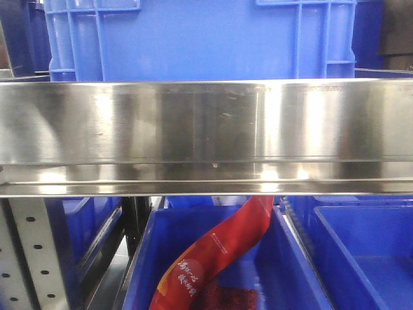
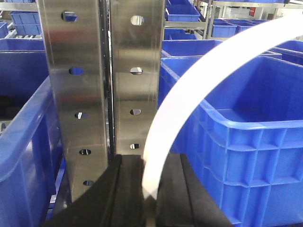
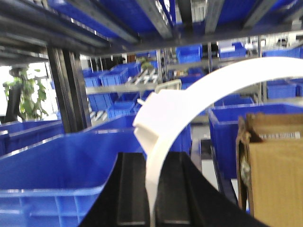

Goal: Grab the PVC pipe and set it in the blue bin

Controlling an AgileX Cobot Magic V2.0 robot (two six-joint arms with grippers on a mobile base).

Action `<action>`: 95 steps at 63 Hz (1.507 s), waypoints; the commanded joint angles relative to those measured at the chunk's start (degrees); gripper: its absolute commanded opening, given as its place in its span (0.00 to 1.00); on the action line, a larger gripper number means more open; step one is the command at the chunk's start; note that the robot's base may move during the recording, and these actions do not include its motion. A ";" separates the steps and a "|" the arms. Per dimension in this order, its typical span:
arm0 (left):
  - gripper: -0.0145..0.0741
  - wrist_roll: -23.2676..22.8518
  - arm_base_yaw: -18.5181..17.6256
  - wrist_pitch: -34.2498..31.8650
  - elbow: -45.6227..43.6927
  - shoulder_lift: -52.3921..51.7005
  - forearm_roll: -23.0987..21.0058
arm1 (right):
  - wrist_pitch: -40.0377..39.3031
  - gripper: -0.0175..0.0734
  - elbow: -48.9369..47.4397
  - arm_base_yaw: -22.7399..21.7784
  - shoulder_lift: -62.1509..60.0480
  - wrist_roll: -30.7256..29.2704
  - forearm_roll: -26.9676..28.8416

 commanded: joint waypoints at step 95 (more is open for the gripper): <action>0.04 3.10 -3.26 8.55 -8.76 4.21 -9.27 | 10.63 0.01 -49.25 22.23 64.09 11.51 -15.66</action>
